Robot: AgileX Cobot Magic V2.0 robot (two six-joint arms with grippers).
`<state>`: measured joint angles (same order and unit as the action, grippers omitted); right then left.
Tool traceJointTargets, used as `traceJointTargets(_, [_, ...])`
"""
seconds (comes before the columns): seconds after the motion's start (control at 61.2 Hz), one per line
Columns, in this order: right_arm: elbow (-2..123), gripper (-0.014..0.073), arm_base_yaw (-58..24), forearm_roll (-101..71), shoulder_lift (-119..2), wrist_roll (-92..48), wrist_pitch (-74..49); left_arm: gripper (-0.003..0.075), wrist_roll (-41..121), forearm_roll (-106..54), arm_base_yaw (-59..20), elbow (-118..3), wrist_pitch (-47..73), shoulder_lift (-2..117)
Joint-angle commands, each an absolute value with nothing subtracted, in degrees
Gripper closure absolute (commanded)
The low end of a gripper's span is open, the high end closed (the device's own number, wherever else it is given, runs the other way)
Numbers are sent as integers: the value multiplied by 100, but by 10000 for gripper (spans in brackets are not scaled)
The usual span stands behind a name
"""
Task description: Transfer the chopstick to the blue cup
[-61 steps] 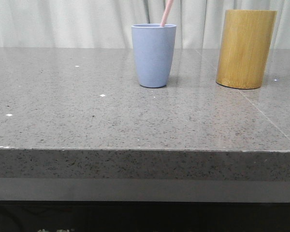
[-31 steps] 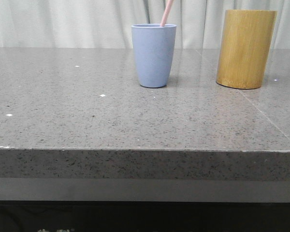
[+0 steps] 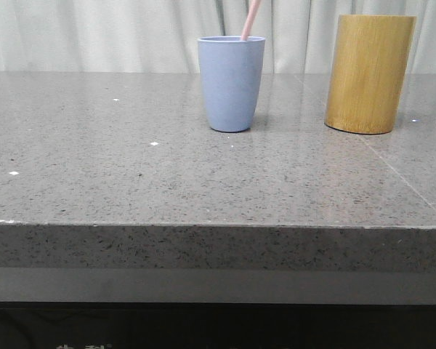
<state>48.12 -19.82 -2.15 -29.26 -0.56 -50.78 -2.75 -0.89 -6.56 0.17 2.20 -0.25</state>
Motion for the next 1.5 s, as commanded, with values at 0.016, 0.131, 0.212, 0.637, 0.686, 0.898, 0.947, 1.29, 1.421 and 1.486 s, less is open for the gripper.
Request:
traceJointTargets(0.016, [4529, 711, -1563, -68, -2691, -63, -4003, 739, -327, -92, -651, 87, -256, -157])
traceJointTargets(0.131, [3656, 711, -846, -58, -2109, -63, -2723, 739, -327, -92, -651, 87, -256, -157])
traceJointTargets(0.212, [2887, 711, -489, -64, -1650, -63, -1851, 739, -327, -92, -651, 87, -256, -157])
traceJointTargets(0.637, [126, 711, -226, -104, 148, -63, -181, 739, -327, -92, -651, 87, -256, -157])
traceJointTargets(0.686, [-25, 711, -226, -105, 183, -63, -110, 739, -327, -92, -651, 87, -256, -157])
traceJointTargets(0.898, [-131, 711, -222, -105, 178, -63, 144, 739, -327, -92, -651, 87, -256, -157])
traceJointTargets(0.947, [-131, 711, -222, -105, 178, -63, 192, 739, -327, -92, -651, 87, -256, -157])
traceJointTargets(1.29, [-131, 711, -108, -116, 183, -63, 505, 739, -327, -92, -651, 87, -256, -157])
traceJointTargets(1.421, [-131, 711, 4, -116, 183, -63, 505, 739, -327, -92, -651, 87, -256, -157])
traceJointTargets(1.486, [-131, 711, 4, -167, 183, -63, 505, 739, -327, -92, -651, 87, -256, -157])
